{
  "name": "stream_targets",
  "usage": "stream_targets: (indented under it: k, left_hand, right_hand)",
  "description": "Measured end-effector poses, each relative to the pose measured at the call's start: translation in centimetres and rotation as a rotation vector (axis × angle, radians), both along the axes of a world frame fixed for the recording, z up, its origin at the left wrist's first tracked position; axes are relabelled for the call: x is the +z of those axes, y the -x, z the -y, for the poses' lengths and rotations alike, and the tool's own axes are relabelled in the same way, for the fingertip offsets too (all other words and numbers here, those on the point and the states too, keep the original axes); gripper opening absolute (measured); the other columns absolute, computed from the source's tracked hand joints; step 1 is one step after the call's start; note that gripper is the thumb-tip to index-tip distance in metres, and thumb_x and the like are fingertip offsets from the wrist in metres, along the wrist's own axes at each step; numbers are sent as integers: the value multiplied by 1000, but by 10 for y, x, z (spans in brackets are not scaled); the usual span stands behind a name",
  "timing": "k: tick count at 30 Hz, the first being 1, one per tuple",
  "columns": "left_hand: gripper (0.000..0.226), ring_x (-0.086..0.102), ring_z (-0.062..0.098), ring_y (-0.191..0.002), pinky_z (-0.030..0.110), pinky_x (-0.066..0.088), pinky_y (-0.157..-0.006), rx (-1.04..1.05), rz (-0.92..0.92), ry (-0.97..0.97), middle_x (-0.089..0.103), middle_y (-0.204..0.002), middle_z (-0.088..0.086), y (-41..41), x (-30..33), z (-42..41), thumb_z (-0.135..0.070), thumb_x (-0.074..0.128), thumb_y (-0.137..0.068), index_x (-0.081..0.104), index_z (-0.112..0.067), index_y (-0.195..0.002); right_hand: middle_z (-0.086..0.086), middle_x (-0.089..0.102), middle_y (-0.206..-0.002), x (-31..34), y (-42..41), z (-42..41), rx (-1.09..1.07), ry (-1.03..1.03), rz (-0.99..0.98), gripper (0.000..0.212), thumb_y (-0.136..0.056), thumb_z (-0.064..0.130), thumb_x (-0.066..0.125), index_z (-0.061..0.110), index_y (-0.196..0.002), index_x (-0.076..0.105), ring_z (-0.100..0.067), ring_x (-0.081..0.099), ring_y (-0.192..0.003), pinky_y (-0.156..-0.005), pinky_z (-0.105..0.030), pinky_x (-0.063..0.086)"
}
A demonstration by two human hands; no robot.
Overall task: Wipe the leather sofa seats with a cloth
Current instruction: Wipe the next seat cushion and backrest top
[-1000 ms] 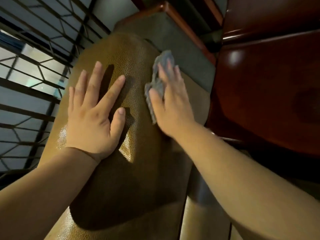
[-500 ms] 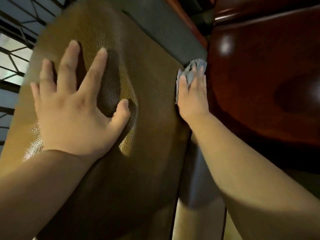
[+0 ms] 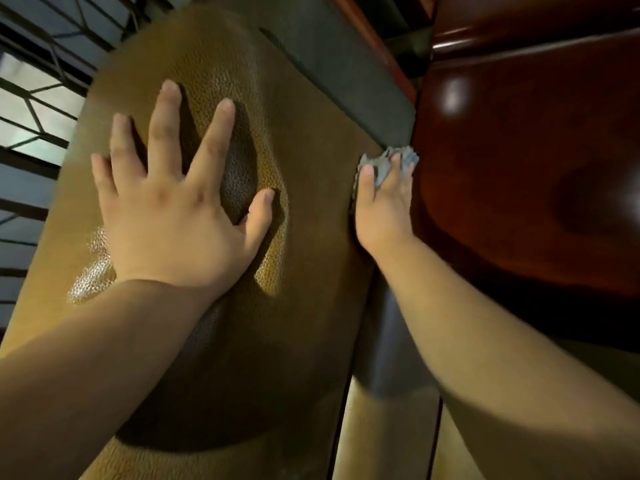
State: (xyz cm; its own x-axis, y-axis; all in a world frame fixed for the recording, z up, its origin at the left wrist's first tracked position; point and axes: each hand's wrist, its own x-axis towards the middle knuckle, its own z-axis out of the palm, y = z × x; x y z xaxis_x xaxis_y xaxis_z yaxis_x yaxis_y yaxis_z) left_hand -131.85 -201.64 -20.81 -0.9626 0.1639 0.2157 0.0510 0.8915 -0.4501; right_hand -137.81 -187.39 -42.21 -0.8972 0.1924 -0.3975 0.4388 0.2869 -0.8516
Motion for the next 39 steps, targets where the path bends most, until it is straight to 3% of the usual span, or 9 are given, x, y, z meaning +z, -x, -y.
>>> stream_targets:
  k: [7, 14, 20, 25, 28, 32, 35, 37, 39]
  left_hand:
    - [82, 19, 55, -153, 74, 23, -118, 33, 40, 18, 14, -174, 10, 0, 4, -1, -71, 40, -94, 19, -37, -166]
    - [81, 20, 54, -153, 72, 22, -120, 21, 24, 17, 14, -174, 10, 0, 1, 1, -71, 40, -96, 17, -38, -166]
    - [83, 15, 52, -155, 72, 20, -121, 57, 51, 27, 10, -175, 5, -1, 5, 1, -78, 32, -94, 13, -42, -166]
    - [83, 16, 50, -155, 70, 19, -122, 39, 31, -13, 11, -175, 3, -2, 3, 3, -79, 30, -92, 14, -44, -165]
    - [82, 15, 48, -157, 68, 19, -124, 48, 20, -5, 10, -175, 0, -2, 1, 3, -81, 29, -91, 11, -46, -164]
    - [82, 8, 43, -160, 66, 14, -126, 88, 116, -32, 3, -176, -5, -6, 14, 0, -83, 30, -90, 8, -51, -163]
    - [82, -4, 37, -162, 63, 8, -128, 14, 267, -86, -7, -176, -7, -41, 32, 8, -80, 37, -90, 11, -52, -163]
    - [84, -8, 31, -162, 61, 8, -129, -57, 344, -45, -11, -176, -8, -97, 40, 29, -80, 34, -89, 11, -51, -164]
    - [84, -10, 25, -163, 60, 10, -129, -81, 407, -50, -12, -176, -9, -165, 50, 63, -78, 34, -90, 7, -51, -165]
  right_hand:
    - [-1, -22, -171, 51, -153, 29, 286, 34, -79, 89, -96, 76, 12, 24, -164, -12, -20, -17, -158, -128, -40, 2]
    - [-9, -7, -174, 20, -41, 23, 12, 25, -107, 72, -106, 62, 14, 27, -167, 0, -30, -8, -160, -130, -51, 3]
    - [-1, -20, -173, 74, -235, 66, 393, 55, -478, 74, -104, 66, 16, 35, -163, -16, -27, -22, -158, -127, -54, 1]
    - [-15, 6, -173, 39, -98, 37, 119, 44, -396, 72, -108, 58, 17, 14, -165, 14, -36, 4, -160, -130, -49, 6]
    - [-9, 0, -174, 33, -63, 28, 35, 62, -135, 66, -111, 48, 22, 17, -167, 6, -26, -2, -161, -130, -40, 0]
    - [0, -15, -173, 58, -221, 80, 213, 49, -388, 73, -107, 57, 28, 31, -165, -8, -17, -18, -158, -130, -45, -1]
    - [-14, 2, -174, 47, -349, 105, 385, -202, -500, 93, -92, 61, 47, 25, -166, 4, -39, 10, -159, -124, -52, 23]
    - [-18, 6, -172, 37, -387, 109, 454, -286, -554, 102, -83, 64, 56, 20, -166, 15, -46, 24, -153, -116, -54, 30]
    - [-15, -6, -172, 32, -364, 105, 524, -305, -618, 94, -91, 58, 47, 13, -165, 12, -47, 9, -156, -118, -57, 26]
